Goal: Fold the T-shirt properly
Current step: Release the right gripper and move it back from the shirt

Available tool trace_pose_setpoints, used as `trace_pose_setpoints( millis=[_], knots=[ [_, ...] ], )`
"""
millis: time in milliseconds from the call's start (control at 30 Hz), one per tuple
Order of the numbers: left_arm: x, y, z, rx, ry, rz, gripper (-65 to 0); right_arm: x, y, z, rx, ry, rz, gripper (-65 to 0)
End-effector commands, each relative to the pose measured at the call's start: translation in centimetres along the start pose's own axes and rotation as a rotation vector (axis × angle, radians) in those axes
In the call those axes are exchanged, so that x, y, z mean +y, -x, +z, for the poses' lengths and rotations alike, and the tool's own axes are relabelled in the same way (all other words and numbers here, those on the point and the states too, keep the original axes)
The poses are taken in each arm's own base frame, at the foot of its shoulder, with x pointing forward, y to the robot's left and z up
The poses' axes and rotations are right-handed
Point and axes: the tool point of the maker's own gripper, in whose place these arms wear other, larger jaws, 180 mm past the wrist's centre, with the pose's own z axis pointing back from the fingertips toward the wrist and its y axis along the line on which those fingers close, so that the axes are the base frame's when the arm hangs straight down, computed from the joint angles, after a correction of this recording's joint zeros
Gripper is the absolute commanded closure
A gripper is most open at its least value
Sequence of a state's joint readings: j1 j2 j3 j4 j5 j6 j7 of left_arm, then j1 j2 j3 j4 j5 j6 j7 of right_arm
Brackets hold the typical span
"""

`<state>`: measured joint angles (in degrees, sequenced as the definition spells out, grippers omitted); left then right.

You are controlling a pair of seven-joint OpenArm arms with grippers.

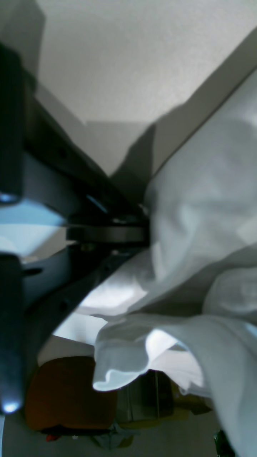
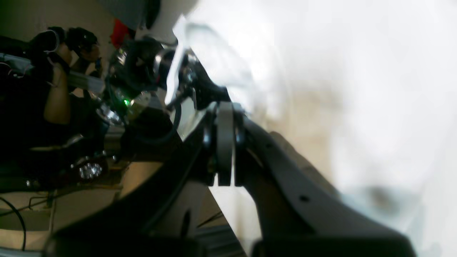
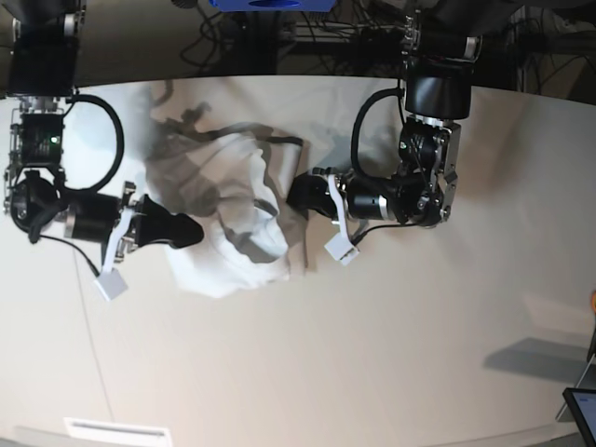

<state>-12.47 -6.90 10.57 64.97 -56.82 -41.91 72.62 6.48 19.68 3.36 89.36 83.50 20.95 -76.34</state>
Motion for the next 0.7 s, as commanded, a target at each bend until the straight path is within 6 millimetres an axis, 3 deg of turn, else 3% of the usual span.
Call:
trace_pose_setpoints(
  millis=[0, 233, 433, 667],
  knots=[
    [1.2, 1.7, 0.4, 0.072, -0.049, 0.031, -1.2, 0.5, -1.6, 0.3, -0.037, -0.018, 0.018, 0.0],
    [1.2, 1.7, 0.4, 0.072, -0.049, 0.031, -1.2, 1.0, -3.2, -2.8, -0.016, -0.091, -0.012, 0.0],
    [1.1, 1.7, 0.4, 0.07, -0.047, 0.032, -1.2, 1.6, -2.4, -7.3, 0.066, -0.163, -0.087, 0.0],
    [0.6, 1.0, 0.6, 0.052, -0.051, -0.004, -1.0, -0.8, -0.9, -10.7, 0.14, -0.144, -0.225, 0.0]
  ],
)
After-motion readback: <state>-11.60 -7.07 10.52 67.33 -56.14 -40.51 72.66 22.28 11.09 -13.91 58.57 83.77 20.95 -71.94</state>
